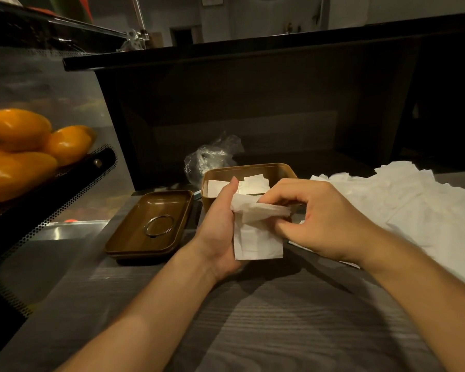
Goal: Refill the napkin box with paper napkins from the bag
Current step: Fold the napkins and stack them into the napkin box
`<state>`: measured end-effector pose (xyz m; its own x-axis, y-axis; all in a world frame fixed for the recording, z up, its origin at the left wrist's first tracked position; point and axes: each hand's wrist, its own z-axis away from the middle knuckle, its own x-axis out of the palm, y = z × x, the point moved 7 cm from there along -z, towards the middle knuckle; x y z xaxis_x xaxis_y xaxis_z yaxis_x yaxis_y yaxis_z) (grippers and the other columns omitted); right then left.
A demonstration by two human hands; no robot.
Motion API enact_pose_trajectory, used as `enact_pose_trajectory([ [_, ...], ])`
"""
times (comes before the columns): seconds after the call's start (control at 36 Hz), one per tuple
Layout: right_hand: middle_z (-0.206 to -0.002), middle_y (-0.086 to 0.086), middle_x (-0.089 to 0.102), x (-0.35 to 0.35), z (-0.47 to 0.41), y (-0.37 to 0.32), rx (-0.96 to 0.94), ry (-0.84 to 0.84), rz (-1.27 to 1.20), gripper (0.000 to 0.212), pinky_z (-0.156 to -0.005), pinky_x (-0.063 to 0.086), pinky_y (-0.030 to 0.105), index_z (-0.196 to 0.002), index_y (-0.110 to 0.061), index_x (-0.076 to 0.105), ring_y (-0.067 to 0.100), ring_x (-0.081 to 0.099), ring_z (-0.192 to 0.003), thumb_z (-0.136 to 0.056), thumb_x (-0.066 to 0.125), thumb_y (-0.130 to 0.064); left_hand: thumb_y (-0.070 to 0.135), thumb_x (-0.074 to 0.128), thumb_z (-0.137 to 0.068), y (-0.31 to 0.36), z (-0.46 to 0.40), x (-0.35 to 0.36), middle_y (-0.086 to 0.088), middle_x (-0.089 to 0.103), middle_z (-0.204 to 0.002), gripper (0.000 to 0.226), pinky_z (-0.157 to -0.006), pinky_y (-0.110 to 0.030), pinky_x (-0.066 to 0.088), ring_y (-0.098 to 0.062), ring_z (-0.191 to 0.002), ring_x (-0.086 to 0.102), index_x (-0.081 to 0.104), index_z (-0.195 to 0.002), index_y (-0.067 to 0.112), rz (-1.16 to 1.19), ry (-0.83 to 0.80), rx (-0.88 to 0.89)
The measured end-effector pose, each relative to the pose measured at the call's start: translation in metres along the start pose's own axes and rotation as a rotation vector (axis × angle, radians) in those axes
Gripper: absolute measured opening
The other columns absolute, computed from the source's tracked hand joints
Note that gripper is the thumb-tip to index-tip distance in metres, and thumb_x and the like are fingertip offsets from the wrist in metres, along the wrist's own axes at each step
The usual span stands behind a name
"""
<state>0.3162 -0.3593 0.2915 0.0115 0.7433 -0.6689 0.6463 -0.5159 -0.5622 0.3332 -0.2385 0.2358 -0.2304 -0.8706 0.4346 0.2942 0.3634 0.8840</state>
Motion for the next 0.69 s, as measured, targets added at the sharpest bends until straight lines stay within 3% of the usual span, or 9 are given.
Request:
enact_pose_trajectory([
  [0.08, -0.096, -0.028, 0.064, -0.004, 0.001, -0.004, -0.031, 0.042, 0.012, 0.03, -0.083, 0.052, 0.008, -0.099, -0.033, 0.075, -0.006, 0.059, -0.104, -0.081, 0.079, -0.009, 0.065, 0.033, -0.099, -0.001, -0.001, -0.001, -0.015, 0.075, -0.108, 0.065, -0.093, -0.046, 0.053, -0.027, -0.093, 0.071, 0.076, -0.113, 0.018, 0.0, 0.013, -0.006],
  [0.17, -0.093, -0.024, 0.064, -0.004, 0.001, -0.01, -0.073, 0.034, 0.035, 0.025, -0.078, 0.051, 0.008, -0.094, -0.028, 0.077, -0.002, 0.061, -0.098, -0.078, 0.081, -0.008, 0.065, 0.032, -0.099, -0.001, -0.001, 0.0, -0.012, 0.075, -0.109, 0.064, -0.091, -0.043, 0.054, -0.027, -0.094, 0.071, 0.072, -0.119, 0.02, -0.009, 0.013, -0.018],
  [0.33, -0.092, -0.029, 0.058, 0.012, 0.001, -0.012, -0.053, -0.136, 0.175, 0.035, -0.078, 0.051, 0.011, -0.085, -0.045, 0.06, -0.005, 0.053, -0.102, -0.078, 0.085, -0.021, 0.055, 0.032, -0.103, 0.001, -0.001, -0.002, -0.01, 0.075, -0.112, 0.052, -0.09, -0.043, 0.055, -0.029, -0.102, 0.072, 0.065, -0.124, 0.021, -0.049, 0.019, 0.005],
  [0.44, -0.095, -0.029, 0.052, 0.018, 0.003, -0.008, -0.049, -0.214, 0.27, 0.027, -0.081, 0.039, 0.011, -0.089, -0.044, 0.061, -0.006, 0.043, -0.105, -0.081, 0.082, -0.028, 0.031, 0.044, -0.099, 0.0, 0.002, 0.006, -0.013, 0.074, -0.1, 0.035, -0.085, -0.042, 0.054, -0.026, -0.088, 0.071, 0.067, -0.12, 0.013, -0.03, -0.042, 0.0],
  [0.53, -0.098, -0.026, 0.057, 0.017, 0.005, -0.002, 0.005, -0.294, 0.227, 0.018, -0.084, 0.043, 0.017, -0.093, -0.04, 0.071, -0.005, 0.045, -0.105, -0.079, 0.079, -0.046, 0.004, 0.045, -0.091, -0.002, 0.001, 0.002, -0.015, 0.072, -0.1, 0.031, -0.081, -0.043, 0.057, -0.029, -0.091, 0.07, 0.063, -0.117, 0.009, -0.094, 0.006, 0.005],
  [0.61, -0.09, -0.02, 0.064, -0.004, 0.0, -0.001, 0.058, -0.096, 0.005, 0.004, -0.074, 0.053, 0.016, -0.089, -0.036, 0.073, -0.003, 0.058, -0.097, -0.086, 0.073, -0.034, -0.007, 0.043, -0.091, 0.001, 0.004, 0.002, -0.012, 0.067, -0.109, 0.035, -0.075, -0.04, 0.058, -0.029, -0.097, 0.067, 0.058, -0.112, 0.016, -0.23, 0.031, 0.047],
  [0.69, -0.103, -0.021, 0.058, -0.018, -0.001, 0.009, 0.115, 0.067, -0.076, 0.021, -0.07, 0.047, 0.003, -0.098, -0.038, 0.064, -0.01, 0.055, -0.1, -0.091, 0.072, -0.02, -0.012, 0.041, -0.09, 0.001, 0.008, 0.012, -0.004, 0.073, -0.093, 0.042, -0.069, -0.034, 0.056, -0.02, -0.084, 0.072, 0.056, -0.105, 0.024, -0.348, -0.071, 0.038],
])
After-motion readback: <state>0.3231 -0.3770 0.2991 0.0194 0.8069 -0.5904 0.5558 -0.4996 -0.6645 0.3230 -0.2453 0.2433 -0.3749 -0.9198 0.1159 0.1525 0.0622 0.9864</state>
